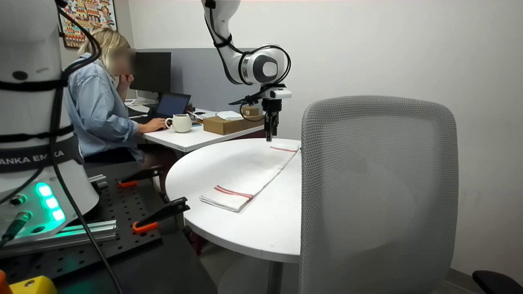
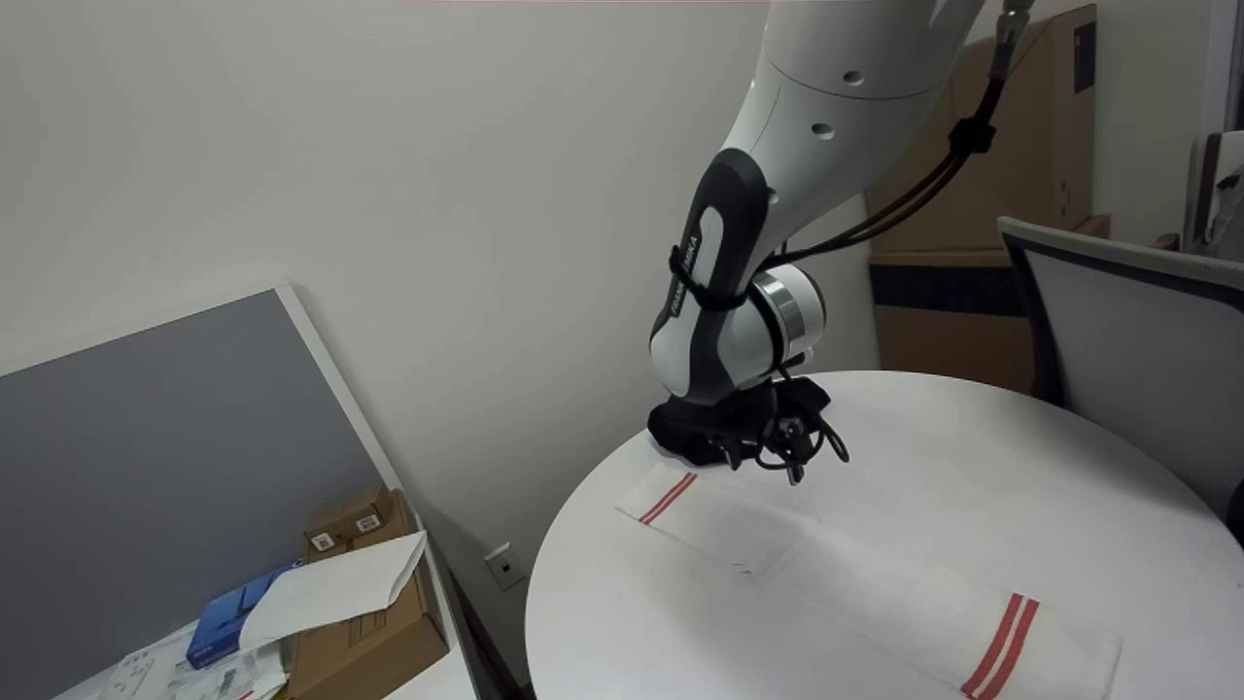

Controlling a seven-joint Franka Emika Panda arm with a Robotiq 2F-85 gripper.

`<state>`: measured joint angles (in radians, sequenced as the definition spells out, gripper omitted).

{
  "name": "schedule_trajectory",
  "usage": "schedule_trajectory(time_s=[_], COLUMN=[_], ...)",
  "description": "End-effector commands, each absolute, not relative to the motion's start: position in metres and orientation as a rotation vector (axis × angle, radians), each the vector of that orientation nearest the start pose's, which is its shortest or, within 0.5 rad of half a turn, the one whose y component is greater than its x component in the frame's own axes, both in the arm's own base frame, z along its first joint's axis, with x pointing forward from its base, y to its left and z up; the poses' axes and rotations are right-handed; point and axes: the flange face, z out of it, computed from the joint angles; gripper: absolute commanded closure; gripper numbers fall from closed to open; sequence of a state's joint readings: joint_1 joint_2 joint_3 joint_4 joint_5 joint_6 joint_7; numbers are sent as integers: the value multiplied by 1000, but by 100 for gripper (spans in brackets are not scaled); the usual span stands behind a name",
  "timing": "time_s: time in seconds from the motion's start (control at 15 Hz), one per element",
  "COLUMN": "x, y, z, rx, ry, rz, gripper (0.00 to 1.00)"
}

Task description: Fold the white towel in half and use it to wipe the table

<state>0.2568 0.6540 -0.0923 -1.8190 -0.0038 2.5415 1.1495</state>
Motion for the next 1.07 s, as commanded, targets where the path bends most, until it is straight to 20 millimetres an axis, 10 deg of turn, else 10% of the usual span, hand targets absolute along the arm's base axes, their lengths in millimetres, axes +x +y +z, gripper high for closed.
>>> schedule_trajectory(time_s=[0.0, 0.93, 1.0], x=[651, 633, 632], y=[123, 135, 134], z=[156, 63, 60], rx=[-2737, -2849, -2854], ry=[1515, 1479, 1479], rz=[-125, 54, 61], gripper=[0, 0, 13])
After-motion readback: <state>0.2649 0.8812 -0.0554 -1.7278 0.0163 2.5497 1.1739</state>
